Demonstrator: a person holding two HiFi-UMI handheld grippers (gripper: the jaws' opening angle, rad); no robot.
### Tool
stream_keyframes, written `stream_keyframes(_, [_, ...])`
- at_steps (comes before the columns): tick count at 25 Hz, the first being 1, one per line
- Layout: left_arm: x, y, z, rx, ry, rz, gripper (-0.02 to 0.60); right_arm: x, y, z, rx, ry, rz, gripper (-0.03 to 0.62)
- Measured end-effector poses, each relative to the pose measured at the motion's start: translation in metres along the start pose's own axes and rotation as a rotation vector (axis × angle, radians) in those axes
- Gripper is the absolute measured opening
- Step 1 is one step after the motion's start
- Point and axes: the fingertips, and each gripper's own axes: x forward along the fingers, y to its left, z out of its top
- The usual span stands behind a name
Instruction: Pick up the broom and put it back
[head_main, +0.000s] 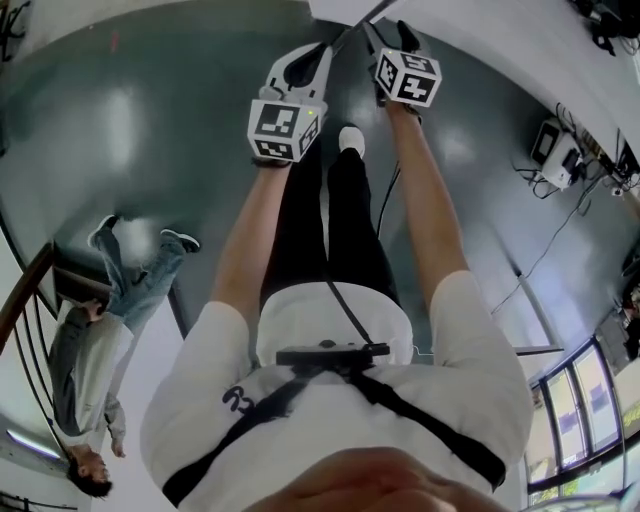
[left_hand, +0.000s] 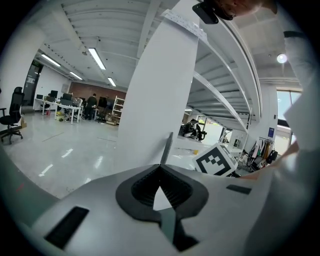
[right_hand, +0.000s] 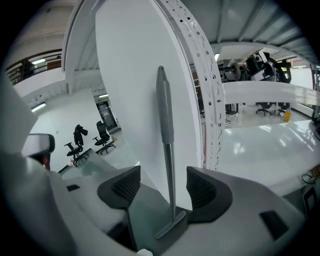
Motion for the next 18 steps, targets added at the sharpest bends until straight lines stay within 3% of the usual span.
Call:
stream_keyframes(10, [0.010,0.011,-0.008,-0.005,0.024,0.013,0.009,0.052,-0.017,0.001,0.031,0.034,-0.022,0.267])
stream_keyframes(15, [0.009,0.021,-0.011,-0.024,0.014,0.016,0.009,0.062,-0.016,0.002,0.028,0.032,-0.066,0.099])
stream_keyframes(18, [0.005,0.025,-0.008,-0.031,0.004,0.028,0.009,0.058,-0.015,0.001,0.010,0.042,-0.077,0.095])
